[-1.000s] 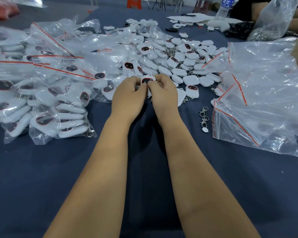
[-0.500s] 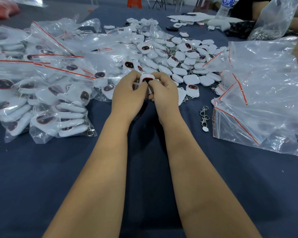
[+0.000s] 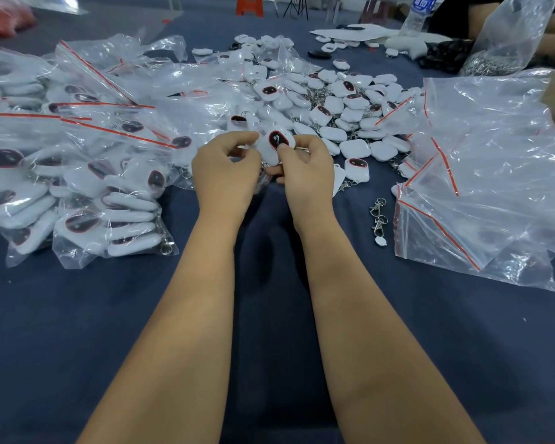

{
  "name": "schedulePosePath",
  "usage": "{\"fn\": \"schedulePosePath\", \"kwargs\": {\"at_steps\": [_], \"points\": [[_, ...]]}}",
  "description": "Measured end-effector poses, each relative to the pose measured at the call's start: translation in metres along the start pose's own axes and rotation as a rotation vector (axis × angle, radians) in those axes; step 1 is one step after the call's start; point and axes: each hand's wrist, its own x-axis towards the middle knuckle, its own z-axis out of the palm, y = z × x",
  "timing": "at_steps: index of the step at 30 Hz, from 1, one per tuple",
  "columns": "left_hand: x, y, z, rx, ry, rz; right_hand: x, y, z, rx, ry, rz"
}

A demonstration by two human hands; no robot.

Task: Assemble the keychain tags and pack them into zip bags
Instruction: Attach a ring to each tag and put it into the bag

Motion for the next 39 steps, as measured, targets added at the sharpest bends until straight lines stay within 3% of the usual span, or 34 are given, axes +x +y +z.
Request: {"fn": "schedulePosePath", "kwargs": {"at_steps": [5,10,18,24,26,34,39], "points": [[-0.001,0.001,0.0,-0.012,-0.014,0.054,-0.001,0.001,0.001,-0.061,-0.007,-0.035],[-0.003,0.005,0.0,-0.065,0.014,0.104,-0.003,0.003,0.005,-0.344,-0.085,-0.145],[-0.003,0.006,0.004,-0.06,0.026,0.059,-0.006,0.009,0.007,-0.402,-0.24,-0.205],[0.002,-0.003,0.005,0.019,0.006,-0.059,-0.001,0.005,0.001,-0.295,0.069,-0.179],[0.004,-0.005,0.006,0.03,-0.015,-0.084,0.002,0.005,-0.002,-0.391,0.098,-0.168],[0.005,-0.01,0.008,0.092,-0.089,-0.051,0.002,0.012,0.002,-0.991,-0.083,-0.235],[0.003,-0.01,0.009,0.215,-0.157,-0.008,0.004,0.013,0.001,-1.119,-0.062,-0.212]]}}
